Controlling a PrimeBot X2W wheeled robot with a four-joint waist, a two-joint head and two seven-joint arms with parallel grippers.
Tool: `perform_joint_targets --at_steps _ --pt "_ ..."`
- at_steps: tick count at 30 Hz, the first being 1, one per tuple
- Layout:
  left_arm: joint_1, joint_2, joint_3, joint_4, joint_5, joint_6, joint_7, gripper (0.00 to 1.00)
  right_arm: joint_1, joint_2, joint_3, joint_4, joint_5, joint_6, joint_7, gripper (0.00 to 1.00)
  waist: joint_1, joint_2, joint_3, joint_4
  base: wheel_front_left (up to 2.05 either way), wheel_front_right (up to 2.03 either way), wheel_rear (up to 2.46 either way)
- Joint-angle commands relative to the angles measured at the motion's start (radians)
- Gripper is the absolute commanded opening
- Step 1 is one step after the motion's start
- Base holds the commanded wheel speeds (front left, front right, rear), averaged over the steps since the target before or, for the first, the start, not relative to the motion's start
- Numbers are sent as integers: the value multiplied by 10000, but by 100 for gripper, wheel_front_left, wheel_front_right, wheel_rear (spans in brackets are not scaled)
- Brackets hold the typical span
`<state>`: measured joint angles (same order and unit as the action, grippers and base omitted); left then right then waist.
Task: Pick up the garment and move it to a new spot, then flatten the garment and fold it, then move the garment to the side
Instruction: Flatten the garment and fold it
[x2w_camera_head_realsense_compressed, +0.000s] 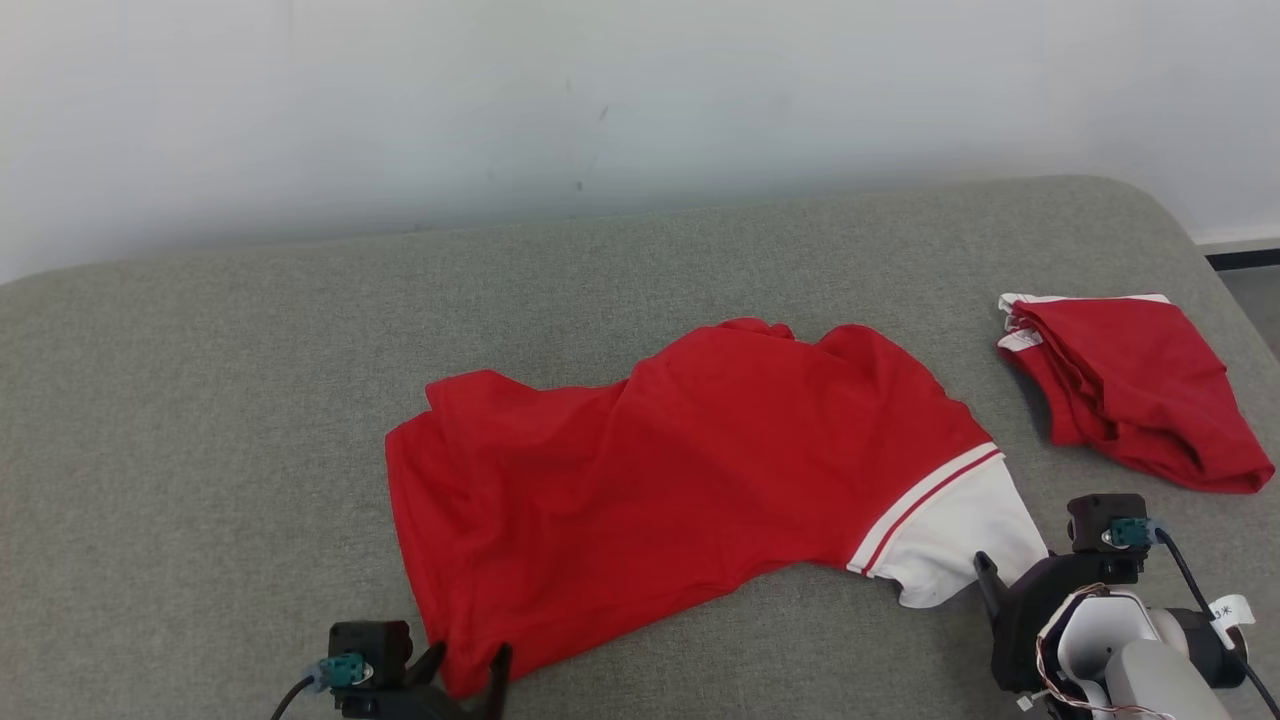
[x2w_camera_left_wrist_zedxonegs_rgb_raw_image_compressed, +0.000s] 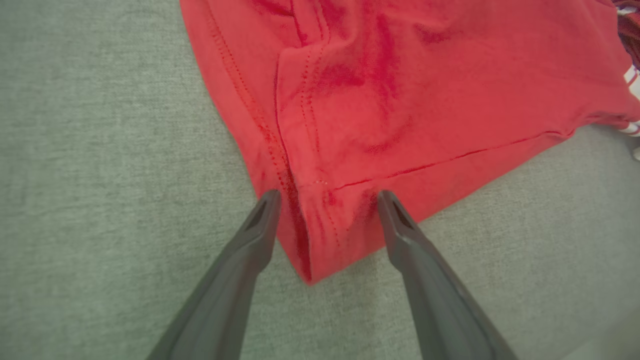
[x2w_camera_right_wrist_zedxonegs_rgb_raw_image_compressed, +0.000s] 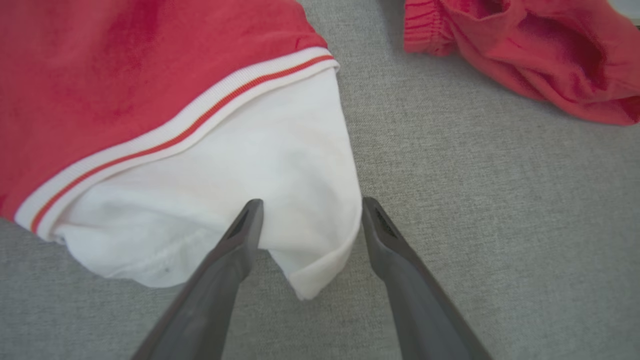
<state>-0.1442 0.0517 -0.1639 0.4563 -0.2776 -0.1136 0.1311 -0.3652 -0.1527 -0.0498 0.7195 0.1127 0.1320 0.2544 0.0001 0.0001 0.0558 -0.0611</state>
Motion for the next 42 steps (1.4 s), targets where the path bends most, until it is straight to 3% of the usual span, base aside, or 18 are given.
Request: perform_joint_targets --at_steps 1,7,9,11,12,26,27,28,29,36,42 --pt "-125 22 -24 -35 -17 -6 53 100 -63 51 -32 77 -66 -30 -80 100 -1 -1 4 6 0 0 0" --pt "-283 20 -131 57 -258 -33 42 100 -193 84 -23 416 -73 -30 -235 100 -1 -1 -36 -29 0 0 0" --pt "-339 23 -150 203 -246 34 42 82 -217 44 -47 512 -33 -31 -281 100 -1 -1 -58 -58 0 0 0" --pt "-372 46 -160 360 -230 73 52 20 -273 7 -71 565 -16 -31 -346 100 -1 -1 -72 -99 0 0 0" --pt "-378 51 -168 412 -240 95 23 0 -297 -6 -91 568 0 -31 -371 100 -1 -1 -76 -117 0 0 0" --pt "-381 203 -212 748 -383 172 -210 0 -443 -83 -531 998 18 -31 156 100 -1 -1 103 -95 0 0 0" --pt "-407 220 -215 746 -385 176 -216 0 -490 -79 -542 1033 8 -31 155 39 -1 -1 137 -85 0 0 0" --pt "-426 233 -220 745 -389 181 -227 0 -523 -32 -573 1088 66 -31 180 5 -1 -1 163 -74 0 0 0" --pt "-438 248 -222 746 -393 197 -234 0 -543 9 -590 1183 107 -31 281 0 -1 -1 182 -63 0 0 0" --pt "-501 342 -194 760 -419 300 -322 0 -638 115 -666 1533 476 -31 610 0 -1 -1 230 -11 0 0 0" --pt "-716 369 -10 336 -556 348 -917 0 -1082 181 -457 870 862 -31 -164 0 -1 -1 174 -34 0 0 0"
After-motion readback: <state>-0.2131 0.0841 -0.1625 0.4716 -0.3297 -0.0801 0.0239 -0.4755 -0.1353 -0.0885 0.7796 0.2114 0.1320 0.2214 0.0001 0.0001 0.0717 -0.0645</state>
